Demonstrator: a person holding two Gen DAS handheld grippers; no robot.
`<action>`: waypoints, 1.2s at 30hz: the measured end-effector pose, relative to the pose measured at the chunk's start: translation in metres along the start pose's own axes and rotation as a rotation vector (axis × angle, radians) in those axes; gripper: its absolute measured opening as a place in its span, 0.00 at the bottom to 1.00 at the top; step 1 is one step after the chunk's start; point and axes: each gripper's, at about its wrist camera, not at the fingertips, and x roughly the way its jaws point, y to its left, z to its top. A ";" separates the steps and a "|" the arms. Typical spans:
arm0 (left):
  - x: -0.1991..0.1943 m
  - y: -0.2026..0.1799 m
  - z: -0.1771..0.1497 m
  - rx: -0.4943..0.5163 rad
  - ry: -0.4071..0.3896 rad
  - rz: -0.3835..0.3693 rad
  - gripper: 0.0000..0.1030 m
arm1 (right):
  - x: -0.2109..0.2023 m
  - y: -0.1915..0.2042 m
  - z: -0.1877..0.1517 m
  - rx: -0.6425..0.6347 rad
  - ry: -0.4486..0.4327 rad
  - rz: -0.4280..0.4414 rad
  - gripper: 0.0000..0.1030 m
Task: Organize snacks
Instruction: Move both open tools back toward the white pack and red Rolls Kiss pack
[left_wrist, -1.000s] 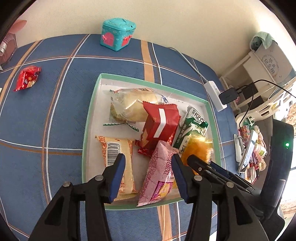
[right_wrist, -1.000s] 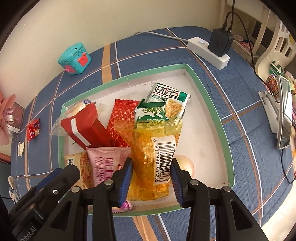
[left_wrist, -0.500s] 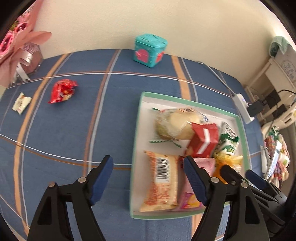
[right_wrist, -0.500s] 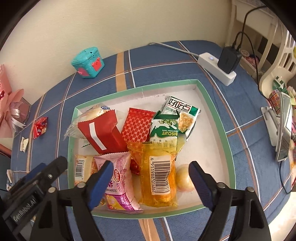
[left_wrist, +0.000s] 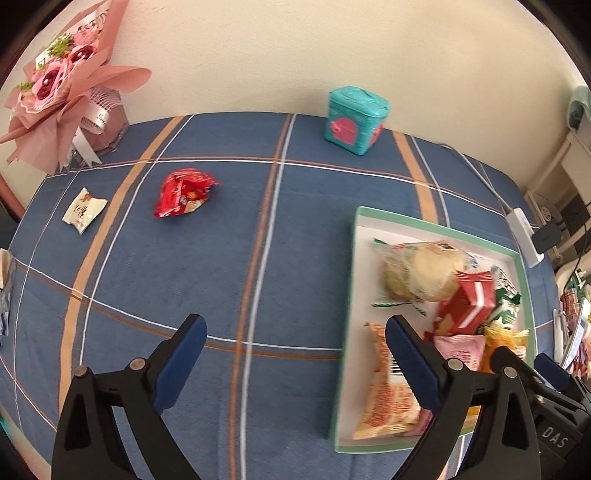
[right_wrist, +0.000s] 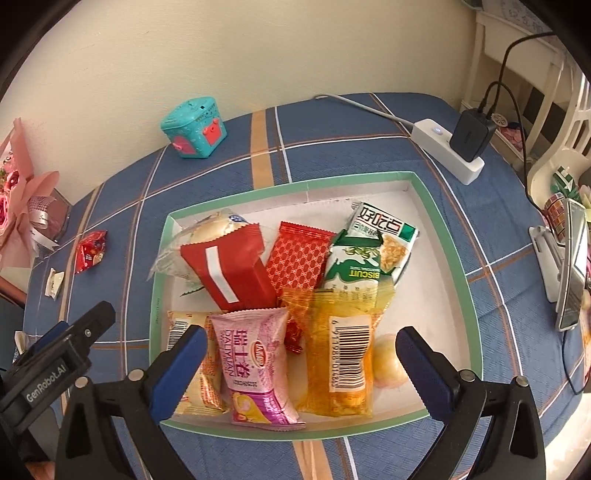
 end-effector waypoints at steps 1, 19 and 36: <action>0.001 0.004 0.000 -0.003 0.004 0.003 0.95 | -0.001 0.002 0.000 -0.002 -0.002 0.002 1.00; 0.008 0.109 0.010 -0.178 0.035 0.068 0.95 | -0.003 0.100 0.001 -0.167 -0.042 0.067 1.00; 0.041 0.288 0.093 -0.264 0.016 0.144 0.95 | 0.061 0.247 0.050 -0.307 0.002 0.302 1.00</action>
